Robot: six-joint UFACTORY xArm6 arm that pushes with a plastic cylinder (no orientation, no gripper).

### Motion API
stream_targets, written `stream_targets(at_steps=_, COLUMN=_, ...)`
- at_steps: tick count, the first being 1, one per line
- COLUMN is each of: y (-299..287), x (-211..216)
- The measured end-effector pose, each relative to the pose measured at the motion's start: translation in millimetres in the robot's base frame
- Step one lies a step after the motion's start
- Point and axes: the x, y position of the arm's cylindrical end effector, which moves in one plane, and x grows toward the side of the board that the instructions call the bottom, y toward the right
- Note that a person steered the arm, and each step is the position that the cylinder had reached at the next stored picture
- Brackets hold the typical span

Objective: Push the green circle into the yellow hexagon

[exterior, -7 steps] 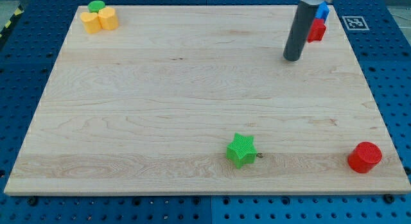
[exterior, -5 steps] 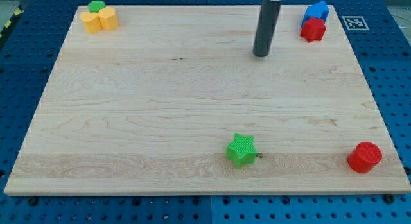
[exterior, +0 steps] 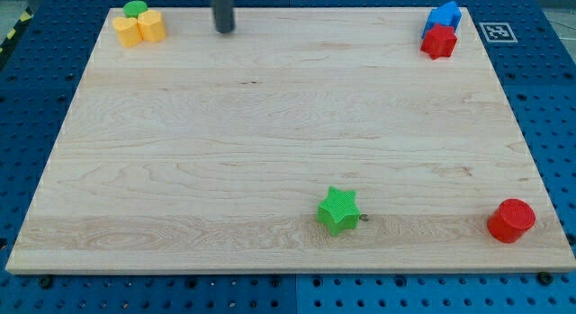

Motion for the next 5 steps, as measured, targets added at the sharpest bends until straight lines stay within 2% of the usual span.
stream_targets(at_steps=1, y=-32, x=-35)
stream_targets(at_steps=2, y=-53, x=-36)
stream_targets(at_steps=3, y=-139, x=-36)
stream_targets(at_steps=4, y=-176, x=-37)
stream_targets(at_steps=5, y=-176, x=-37)
